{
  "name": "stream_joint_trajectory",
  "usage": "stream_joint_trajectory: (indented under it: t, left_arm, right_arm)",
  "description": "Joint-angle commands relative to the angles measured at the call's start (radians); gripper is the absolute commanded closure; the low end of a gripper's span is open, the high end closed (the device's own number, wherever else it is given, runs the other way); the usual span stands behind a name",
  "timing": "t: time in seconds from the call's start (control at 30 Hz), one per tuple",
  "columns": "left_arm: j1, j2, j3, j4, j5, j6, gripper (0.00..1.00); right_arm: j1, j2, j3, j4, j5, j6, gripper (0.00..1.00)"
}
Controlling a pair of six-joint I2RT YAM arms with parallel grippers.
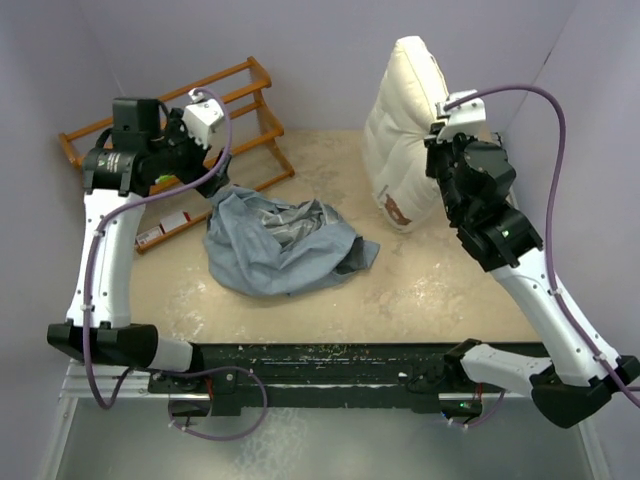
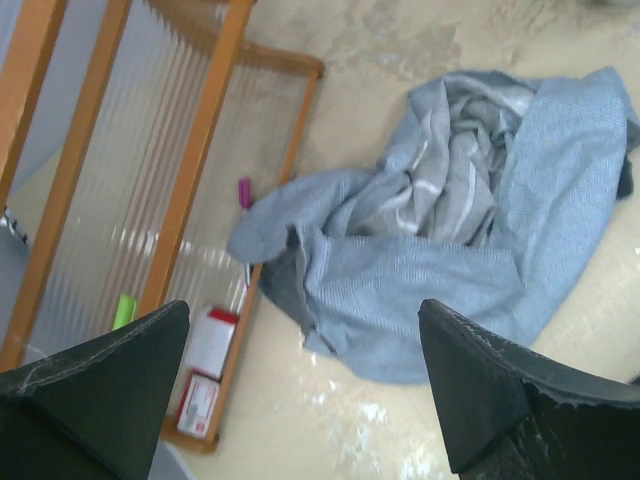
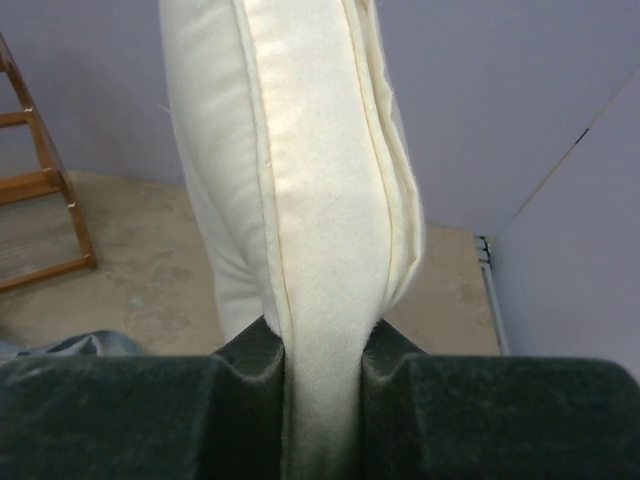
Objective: Remove the pillowcase from the pillow
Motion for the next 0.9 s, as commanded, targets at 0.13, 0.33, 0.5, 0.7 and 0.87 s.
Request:
stream_joint_trajectory:
  t: [0.13,0.33,0.5,0.7,0.87]
  left_arm:
    - [0.056,-0.167,-0.229,-0.017,0.082,0.000,0.01]
    - [0.056,-0.275,-0.490,0.206,0.002,-0.082,0.01]
    - [0.058,-0.292,-0.593,0.321,-0.048,-0.122,0.01]
    - [0.058,-0.385,-0.800,0.579,-0.114,-0.182,0.01]
    - [0.058,-0.476,-0.998,0.795,-0.161,-0.207,0.01]
  right_arm:
    - [0.068,0.059,0.068,0.183,0.020,-0.114,1.00]
    - [0.340,0.131,-0.150,0.145,0.002,-0.049,1.00]
    - [0.447,0.170,-0.328,0.162,-0.087,0.192,0.50]
    - [0.451,0.035,-0.491,0.153,0.135,0.584,0.00]
    - [0.446,-0.092,-0.542,0.086,0.289,0.679,0.00]
